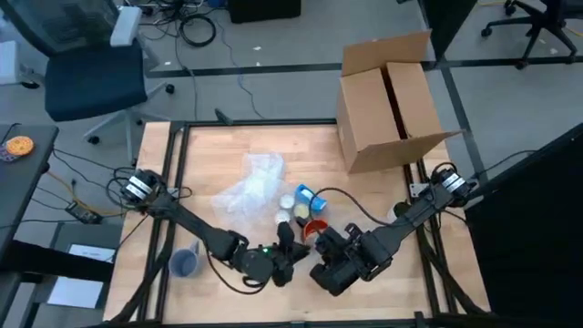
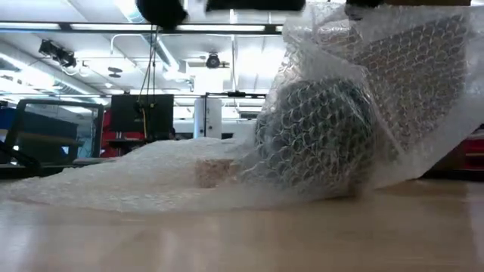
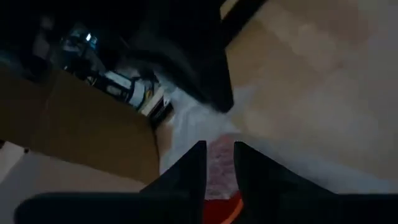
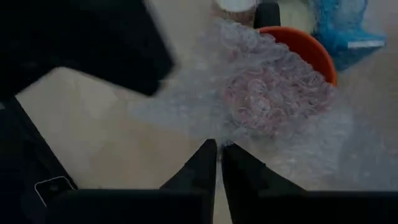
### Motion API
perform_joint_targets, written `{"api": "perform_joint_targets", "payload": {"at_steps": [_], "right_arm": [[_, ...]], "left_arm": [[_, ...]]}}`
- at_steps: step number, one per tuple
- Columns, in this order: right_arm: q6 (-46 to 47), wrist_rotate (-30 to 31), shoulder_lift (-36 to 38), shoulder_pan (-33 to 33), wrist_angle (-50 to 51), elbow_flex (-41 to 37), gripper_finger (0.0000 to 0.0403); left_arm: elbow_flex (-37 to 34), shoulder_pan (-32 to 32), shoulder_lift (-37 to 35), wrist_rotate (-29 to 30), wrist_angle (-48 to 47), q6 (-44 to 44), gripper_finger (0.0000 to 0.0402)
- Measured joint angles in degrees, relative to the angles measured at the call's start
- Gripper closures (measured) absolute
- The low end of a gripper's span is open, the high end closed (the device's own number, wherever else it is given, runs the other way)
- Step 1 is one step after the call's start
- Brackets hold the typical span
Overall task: Wrap mug
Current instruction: Wrap the black mug with the transparent bubble wrap
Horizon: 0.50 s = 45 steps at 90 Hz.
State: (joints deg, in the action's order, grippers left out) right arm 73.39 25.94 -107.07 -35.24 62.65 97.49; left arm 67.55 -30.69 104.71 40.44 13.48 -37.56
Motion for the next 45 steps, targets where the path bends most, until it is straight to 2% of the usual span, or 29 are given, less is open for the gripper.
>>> {"api": "perform_joint_targets", "payload": {"at_steps": [21, 34, 45], "right_arm": [[-2.47, 0.04, 0.01, 0.00, -0.43, 0.00, 0.0403], [-3.23, 0.02, -0.02, -0.03, -0.39, 0.00, 0.0403], [-4.26, 0.04, -0.02, -0.05, -0.47, 0.02, 0.0403]], "left_arm": [[0.00, 1.43, 2.38, 0.48, 5.32, -6.49, 0.0335], [-0.02, 0.20, 2.23, 6.77, 7.23, -8.94, 0.0335], [0.00, -0.72, 2.09, 7.93, 9.52, -12.70, 0.0335]]}}
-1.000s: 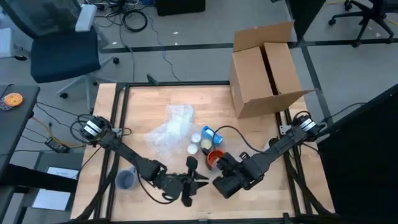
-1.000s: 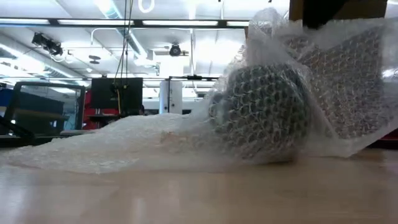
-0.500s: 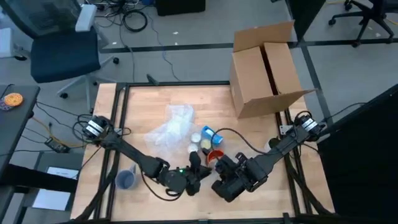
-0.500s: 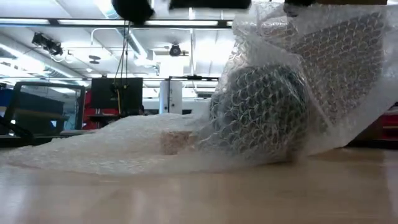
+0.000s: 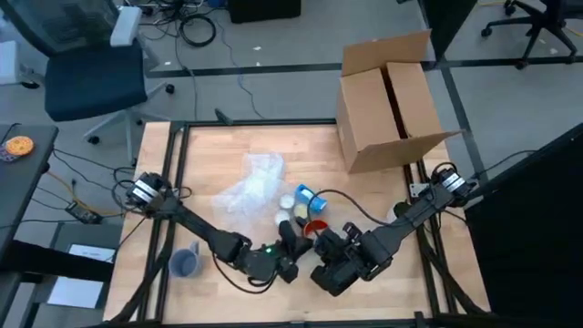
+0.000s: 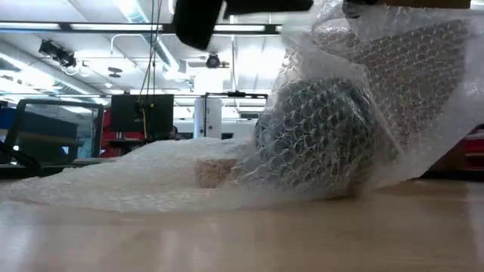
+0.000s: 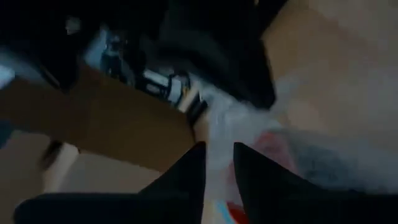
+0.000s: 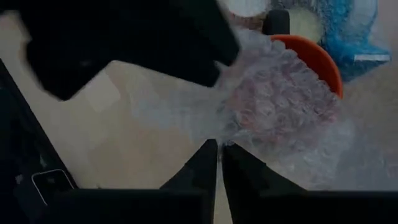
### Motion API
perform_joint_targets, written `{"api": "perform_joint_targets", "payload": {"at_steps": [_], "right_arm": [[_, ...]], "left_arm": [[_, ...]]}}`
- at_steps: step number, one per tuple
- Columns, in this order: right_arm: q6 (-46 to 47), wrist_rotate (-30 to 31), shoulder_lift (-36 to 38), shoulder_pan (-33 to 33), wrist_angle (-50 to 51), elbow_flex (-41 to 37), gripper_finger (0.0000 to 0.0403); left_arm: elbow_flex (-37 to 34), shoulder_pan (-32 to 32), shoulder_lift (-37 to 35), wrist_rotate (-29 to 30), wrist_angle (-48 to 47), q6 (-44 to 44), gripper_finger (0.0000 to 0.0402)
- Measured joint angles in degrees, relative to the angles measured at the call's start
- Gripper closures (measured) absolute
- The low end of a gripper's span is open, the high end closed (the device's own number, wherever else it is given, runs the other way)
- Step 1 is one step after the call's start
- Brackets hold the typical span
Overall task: Wrap mug
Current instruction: Wrap the black mug with the transparent bubble wrap
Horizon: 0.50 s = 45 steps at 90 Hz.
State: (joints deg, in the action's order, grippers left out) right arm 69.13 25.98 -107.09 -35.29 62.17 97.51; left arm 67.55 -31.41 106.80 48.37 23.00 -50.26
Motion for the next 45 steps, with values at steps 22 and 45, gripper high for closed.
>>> {"api": "perform_joint_targets", "payload": {"at_steps": [22, 45], "right_arm": [[-1.11, 0.00, 0.00, -0.02, -1.21, 0.00, 0.0403], [-5.08, -0.02, 0.00, -0.02, -3.11, 0.00, 0.0403]], "left_arm": [[0.00, 1.25, 0.02, -0.20, -0.14, -4.83, 0.0335], [0.00, 1.31, 0.02, -0.29, -6.77, 3.21, 0.0335]]}}
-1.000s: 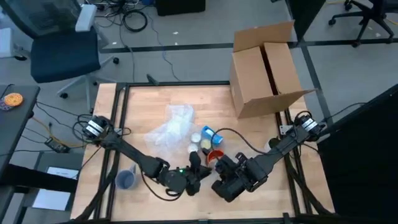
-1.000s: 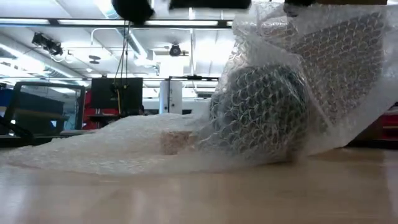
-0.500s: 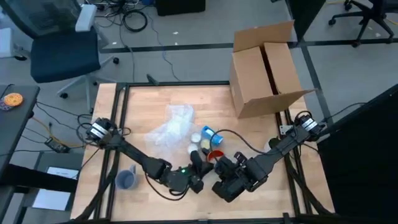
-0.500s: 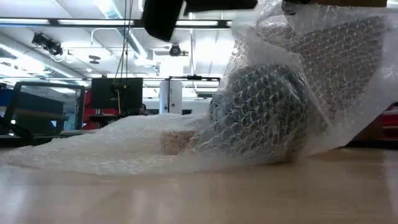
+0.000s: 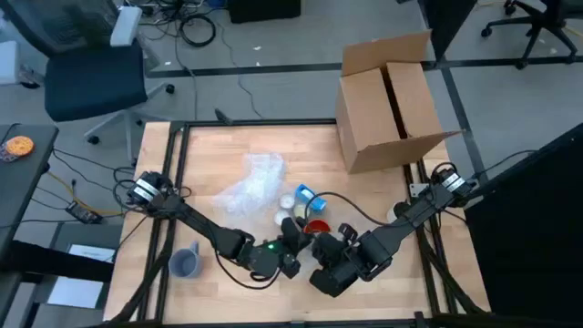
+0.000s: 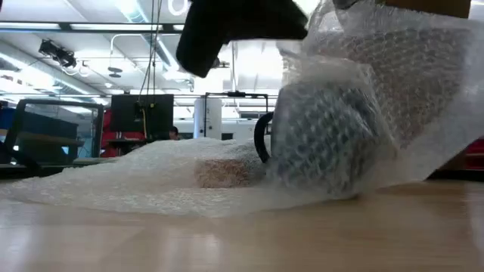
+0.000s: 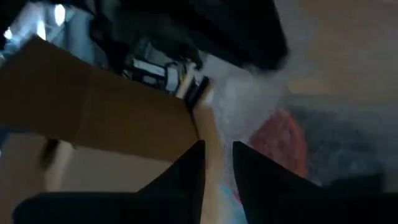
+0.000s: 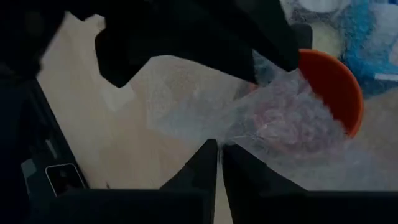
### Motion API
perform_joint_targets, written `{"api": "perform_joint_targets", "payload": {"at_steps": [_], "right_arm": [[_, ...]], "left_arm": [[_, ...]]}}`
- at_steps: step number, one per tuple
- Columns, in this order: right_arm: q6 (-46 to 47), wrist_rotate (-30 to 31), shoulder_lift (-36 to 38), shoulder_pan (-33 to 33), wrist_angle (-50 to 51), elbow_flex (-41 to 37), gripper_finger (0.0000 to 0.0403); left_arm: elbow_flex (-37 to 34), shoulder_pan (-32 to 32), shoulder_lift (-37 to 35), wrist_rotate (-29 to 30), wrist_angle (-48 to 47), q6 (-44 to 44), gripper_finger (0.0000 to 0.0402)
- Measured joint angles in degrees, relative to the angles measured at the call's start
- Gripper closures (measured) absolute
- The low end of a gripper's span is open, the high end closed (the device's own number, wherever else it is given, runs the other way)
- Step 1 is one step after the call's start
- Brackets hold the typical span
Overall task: Wrap mug
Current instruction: Wrap the black mug with the transparent bubble wrap
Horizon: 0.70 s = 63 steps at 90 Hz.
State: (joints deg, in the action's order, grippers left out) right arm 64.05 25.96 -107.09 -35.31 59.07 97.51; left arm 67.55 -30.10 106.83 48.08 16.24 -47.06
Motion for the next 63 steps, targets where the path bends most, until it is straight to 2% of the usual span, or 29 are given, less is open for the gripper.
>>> {"api": "perform_joint_targets", "payload": {"at_steps": [20, 39, 63], "right_arm": [[-0.26, -0.02, 0.00, 0.00, 0.11, 0.00, 0.0403], [-0.24, -0.07, -0.01, 0.08, 0.11, 0.00, 0.0403], [0.75, -0.10, -0.02, 0.52, -0.30, 0.00, 0.0403]], "left_arm": [[0.37, -1.15, 0.02, 0.35, -6.41, 5.47, 0.0335], [3.15, -0.97, 0.02, 0.67, -7.05, 8.16, 0.0335], [5.20, -0.38, 0.00, -3.20, -10.84, 10.42, 0.0335]]}}
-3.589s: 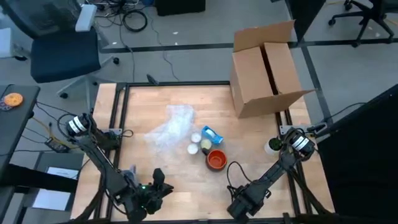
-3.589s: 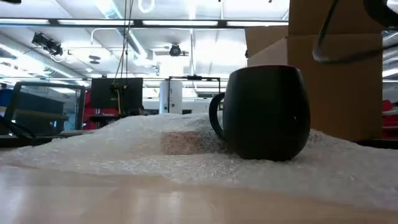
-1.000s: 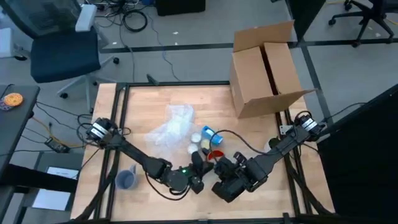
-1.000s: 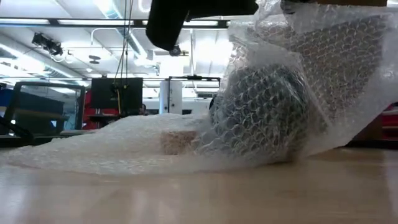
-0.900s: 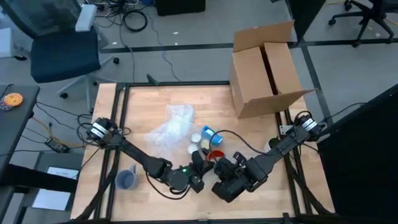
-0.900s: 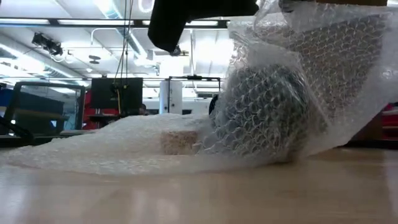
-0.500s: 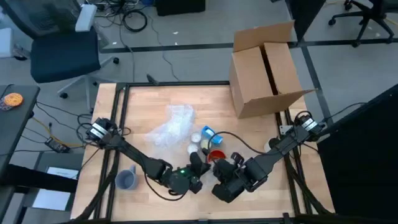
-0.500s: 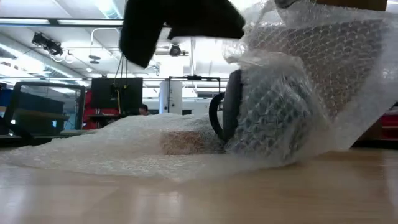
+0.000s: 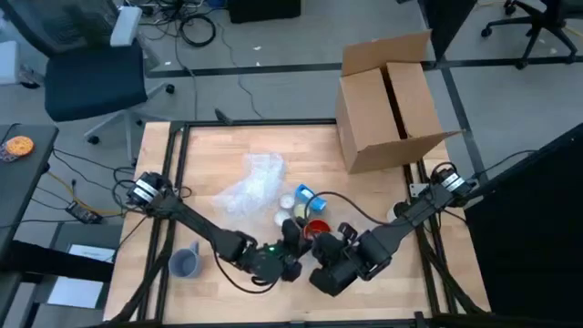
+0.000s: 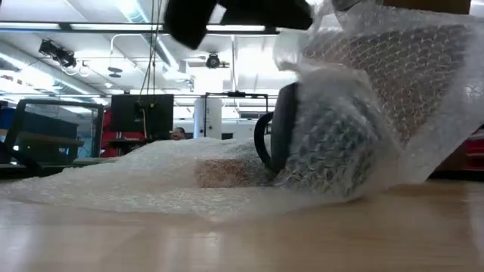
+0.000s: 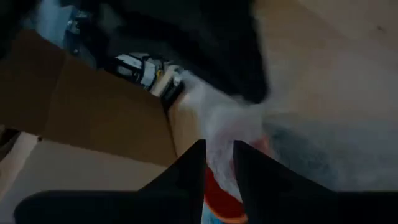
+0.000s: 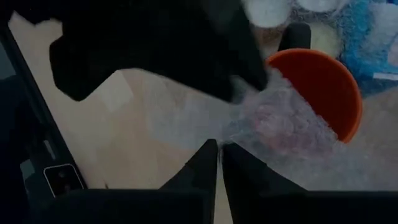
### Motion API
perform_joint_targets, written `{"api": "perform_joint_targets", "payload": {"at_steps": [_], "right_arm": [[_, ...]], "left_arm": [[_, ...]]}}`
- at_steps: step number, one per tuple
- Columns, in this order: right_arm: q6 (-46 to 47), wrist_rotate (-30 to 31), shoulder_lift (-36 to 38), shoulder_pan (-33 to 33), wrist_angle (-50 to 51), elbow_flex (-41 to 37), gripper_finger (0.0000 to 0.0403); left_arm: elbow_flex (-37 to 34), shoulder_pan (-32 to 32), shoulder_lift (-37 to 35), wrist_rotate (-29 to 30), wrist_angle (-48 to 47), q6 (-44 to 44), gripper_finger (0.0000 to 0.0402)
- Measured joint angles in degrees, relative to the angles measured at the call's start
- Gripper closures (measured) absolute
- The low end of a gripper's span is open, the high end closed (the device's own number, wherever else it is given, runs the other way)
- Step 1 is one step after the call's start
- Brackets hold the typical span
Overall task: Wrap mug
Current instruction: Wrap the black mug with the transparent bubble wrap
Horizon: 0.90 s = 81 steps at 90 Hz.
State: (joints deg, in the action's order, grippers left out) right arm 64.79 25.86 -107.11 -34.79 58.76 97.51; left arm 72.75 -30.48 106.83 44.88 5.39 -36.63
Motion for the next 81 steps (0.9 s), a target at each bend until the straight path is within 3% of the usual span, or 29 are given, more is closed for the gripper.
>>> {"api": "perform_joint_targets", "payload": {"at_steps": [14, 31, 52, 81], "right_arm": [[0.00, 0.01, 0.00, 0.09, -0.05, 0.00, 0.0403], [0.02, 0.03, 0.00, 0.09, -0.72, 0.00, 0.0403], [0.09, 1.58, 1.18, 1.27, -2.04, 0.00, 0.0403], [-4.17, 1.72, 5.90, 2.05, -2.47, 0.00, 0.0382]], "left_arm": [[0.00, 0.25, 0.02, 0.26, -4.30, 1.27, 0.0335], [0.00, 1.21, 0.02, 2.33, -2.39, 2.27, 0.0336], [0.00, 3.19, 0.02, 5.90, -1.49, 7.82, 0.0394], [0.00, 3.89, 0.02, 5.90, -1.80, 15.14, 0.0401]]}}
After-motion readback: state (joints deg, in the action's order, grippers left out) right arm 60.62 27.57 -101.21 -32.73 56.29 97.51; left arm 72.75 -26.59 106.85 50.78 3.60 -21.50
